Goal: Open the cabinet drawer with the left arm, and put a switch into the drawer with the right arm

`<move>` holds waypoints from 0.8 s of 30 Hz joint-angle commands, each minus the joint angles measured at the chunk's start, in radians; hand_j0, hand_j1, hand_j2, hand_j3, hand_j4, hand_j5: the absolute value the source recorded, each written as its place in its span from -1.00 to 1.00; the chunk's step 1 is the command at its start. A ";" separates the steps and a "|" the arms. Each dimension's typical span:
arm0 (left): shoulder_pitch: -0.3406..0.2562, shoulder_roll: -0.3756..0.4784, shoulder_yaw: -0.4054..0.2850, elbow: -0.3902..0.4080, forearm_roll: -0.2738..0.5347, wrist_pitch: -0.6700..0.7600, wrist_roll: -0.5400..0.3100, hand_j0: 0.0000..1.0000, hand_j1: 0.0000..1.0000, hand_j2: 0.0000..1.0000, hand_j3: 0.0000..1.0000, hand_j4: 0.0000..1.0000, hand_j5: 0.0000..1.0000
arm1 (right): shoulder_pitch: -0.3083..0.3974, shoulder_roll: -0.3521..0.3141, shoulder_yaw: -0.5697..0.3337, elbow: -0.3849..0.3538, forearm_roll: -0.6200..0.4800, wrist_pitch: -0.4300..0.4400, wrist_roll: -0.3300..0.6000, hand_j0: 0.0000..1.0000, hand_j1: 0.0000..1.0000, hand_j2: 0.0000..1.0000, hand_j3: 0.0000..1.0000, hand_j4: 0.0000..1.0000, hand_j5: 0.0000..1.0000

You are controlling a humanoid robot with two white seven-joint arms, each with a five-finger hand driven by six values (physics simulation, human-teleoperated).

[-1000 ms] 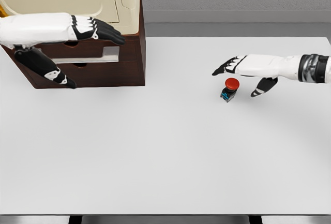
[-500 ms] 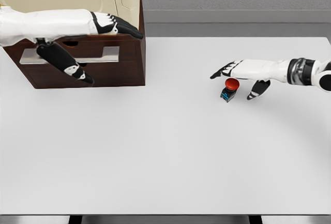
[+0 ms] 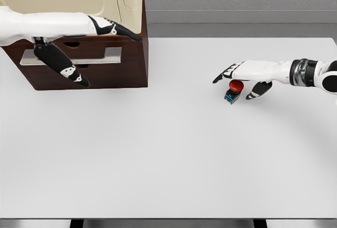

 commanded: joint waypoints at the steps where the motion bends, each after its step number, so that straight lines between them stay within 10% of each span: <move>1: 0.000 0.034 0.000 0.000 0.039 -0.004 -0.003 1.00 1.00 1.00 1.00 1.00 1.00 | 0.000 -0.002 0.001 -0.004 -0.006 0.002 0.000 0.73 0.73 0.73 0.73 0.73 0.73; 24: 0.014 0.095 -0.029 0.001 0.113 0.286 -0.003 1.00 1.00 1.00 1.00 1.00 1.00 | -0.002 -0.009 0.015 -0.003 -0.006 0.002 0.000 0.49 0.49 0.49 0.49 0.49 0.49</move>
